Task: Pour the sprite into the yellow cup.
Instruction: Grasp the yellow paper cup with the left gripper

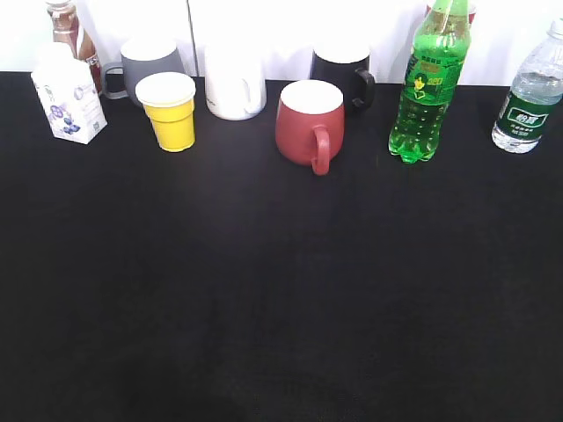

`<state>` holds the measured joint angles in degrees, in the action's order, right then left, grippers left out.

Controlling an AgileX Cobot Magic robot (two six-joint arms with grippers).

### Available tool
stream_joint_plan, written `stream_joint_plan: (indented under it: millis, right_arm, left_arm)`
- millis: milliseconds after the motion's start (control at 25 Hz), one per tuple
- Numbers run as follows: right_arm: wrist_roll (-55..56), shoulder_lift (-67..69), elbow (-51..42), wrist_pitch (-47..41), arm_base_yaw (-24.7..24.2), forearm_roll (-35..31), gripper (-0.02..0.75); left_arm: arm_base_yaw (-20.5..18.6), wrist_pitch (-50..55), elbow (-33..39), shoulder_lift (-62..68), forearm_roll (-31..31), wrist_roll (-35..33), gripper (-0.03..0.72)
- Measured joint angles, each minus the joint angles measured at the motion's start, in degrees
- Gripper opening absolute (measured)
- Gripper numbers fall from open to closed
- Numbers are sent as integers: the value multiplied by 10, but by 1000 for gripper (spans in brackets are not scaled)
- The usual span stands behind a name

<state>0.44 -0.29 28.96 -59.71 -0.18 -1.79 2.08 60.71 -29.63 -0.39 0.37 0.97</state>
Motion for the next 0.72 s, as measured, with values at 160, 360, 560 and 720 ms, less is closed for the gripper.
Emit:
stream_joint_plan:
  millis: [160,360,560,720]
  right_arm:
    - [0,0,0,0,0,0,585]
    - [0,0,0,0,0,0,585]
    - [0,0,0,0,0,0,585]
    - [0,0,0,0,0,0,585]
  left_arm:
    - [0,0,0,0,0,0,636]
    - [0,-1,-1,0,0,0,540]
    - [0,-305,14,9,0,0,533]
    - [0,-621,113,157,-27,0,533]
